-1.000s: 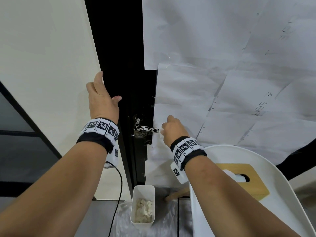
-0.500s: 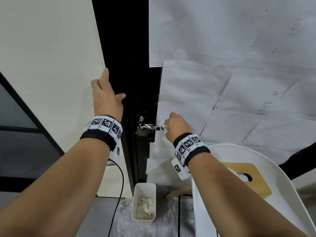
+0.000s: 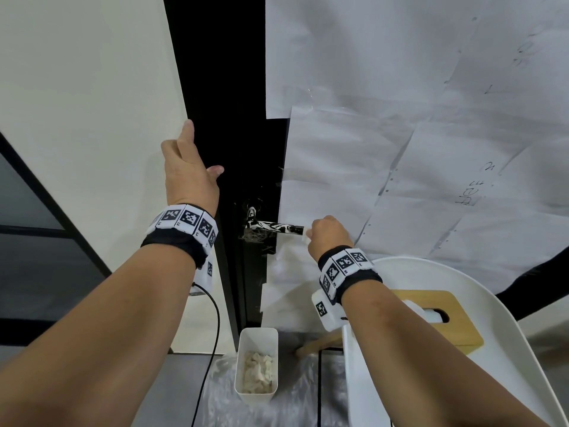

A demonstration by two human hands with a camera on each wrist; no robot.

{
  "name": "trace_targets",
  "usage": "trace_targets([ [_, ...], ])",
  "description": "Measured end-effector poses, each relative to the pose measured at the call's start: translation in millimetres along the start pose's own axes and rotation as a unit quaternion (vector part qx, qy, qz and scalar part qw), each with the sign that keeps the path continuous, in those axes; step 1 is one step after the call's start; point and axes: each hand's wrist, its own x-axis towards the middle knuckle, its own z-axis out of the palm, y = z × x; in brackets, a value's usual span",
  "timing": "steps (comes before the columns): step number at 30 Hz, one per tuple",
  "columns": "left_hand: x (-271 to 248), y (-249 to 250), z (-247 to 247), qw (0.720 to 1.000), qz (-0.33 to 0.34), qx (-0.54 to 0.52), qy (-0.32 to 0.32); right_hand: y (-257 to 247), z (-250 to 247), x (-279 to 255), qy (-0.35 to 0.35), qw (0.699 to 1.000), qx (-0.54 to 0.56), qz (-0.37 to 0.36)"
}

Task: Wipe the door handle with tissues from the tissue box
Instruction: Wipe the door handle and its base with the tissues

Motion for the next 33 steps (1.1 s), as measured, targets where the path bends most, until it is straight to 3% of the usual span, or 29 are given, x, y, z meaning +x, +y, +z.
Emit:
trace_targets([
  [10, -2, 1, 2, 1.000, 0.002, 0.015, 0.007, -3, -1, -9, -0.028, 0.983, 0.154, 0.093],
  [14, -2, 3, -1, 1.000, -0.006, 0.004, 0.003, -13, -1, -19, -0.052, 0.986, 0.158, 0.033],
  [18, -3, 2, -2, 1.000, -0.004, -0.010, 0.000, -17, -11, -20, 0.033, 0.977, 0.210, -0.014],
  [22, -3, 2, -3, 1.000, -0.008, -0.016, -0.005, -10, -17, -12, 0.131, 0.981, 0.138, -0.048],
  [26, -3, 2, -3, 1.000, -0.003, -0.010, -0.003, -6, -2, -10, 0.075, 0.996, 0.003, -0.046],
  [33, -3, 3, -3, 1.000, 0.004, 0.002, -0.005, -24, 3, -10, 0.073, 0.992, -0.042, -0.097],
])
